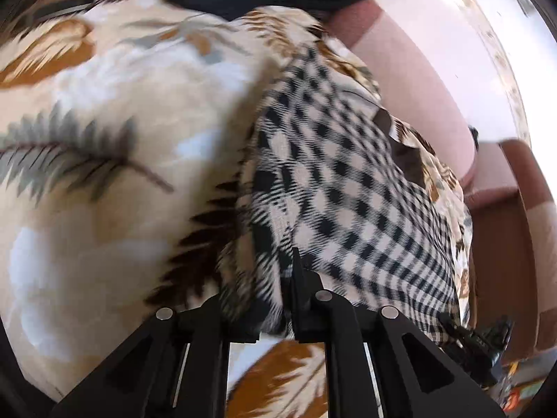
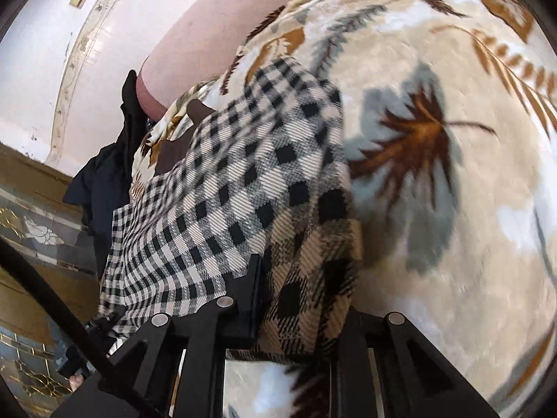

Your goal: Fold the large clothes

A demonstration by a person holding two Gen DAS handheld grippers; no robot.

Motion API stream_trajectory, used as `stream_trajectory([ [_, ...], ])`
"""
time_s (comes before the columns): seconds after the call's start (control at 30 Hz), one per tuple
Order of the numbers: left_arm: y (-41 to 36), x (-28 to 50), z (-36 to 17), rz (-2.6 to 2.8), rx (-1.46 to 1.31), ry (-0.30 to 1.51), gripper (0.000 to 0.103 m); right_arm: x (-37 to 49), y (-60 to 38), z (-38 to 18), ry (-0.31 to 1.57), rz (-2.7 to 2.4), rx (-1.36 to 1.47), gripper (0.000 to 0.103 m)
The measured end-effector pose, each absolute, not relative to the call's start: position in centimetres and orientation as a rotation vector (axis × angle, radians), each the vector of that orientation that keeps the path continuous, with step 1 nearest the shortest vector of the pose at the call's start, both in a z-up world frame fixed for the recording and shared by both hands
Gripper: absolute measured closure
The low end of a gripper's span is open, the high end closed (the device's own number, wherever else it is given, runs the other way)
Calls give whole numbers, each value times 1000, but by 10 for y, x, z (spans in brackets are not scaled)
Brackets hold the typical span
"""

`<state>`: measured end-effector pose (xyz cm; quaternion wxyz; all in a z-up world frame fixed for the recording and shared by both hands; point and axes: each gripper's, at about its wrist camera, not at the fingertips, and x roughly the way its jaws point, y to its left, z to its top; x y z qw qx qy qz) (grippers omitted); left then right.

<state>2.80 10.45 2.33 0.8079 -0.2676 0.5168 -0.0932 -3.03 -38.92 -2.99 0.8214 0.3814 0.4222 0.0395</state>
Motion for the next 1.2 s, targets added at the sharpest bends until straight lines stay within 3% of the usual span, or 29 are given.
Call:
stream_trajectory([
  [0.5, 156, 6, 55, -78, -517, 923, 85, -62, -415, -39, 859, 79, 924, 78],
  [0.57, 152, 5, 62, -89, -483, 896, 84, -58, -414, -39, 866, 60, 915, 75],
  [0.67, 136, 4, 68, -127, -438, 873, 80, -53, -416, -44, 878, 16, 895, 58],
  [0.7, 129, 3, 69, -144, -419, 869, 80, -54, -421, -45, 868, -30, 883, 49],
  [0.93, 35, -17, 85, -354, -190, 837, 75, -65, -476, -27, 796, -103, 970, 47],
  [1.03, -28, -41, 85, -494, -60, 832, 61, -43, -479, -15, 851, -39, 875, 42],
  [1.2, -135, -88, 66, -680, 224, 819, 60, -5, -479, -22, 907, 13, 818, 42],
])
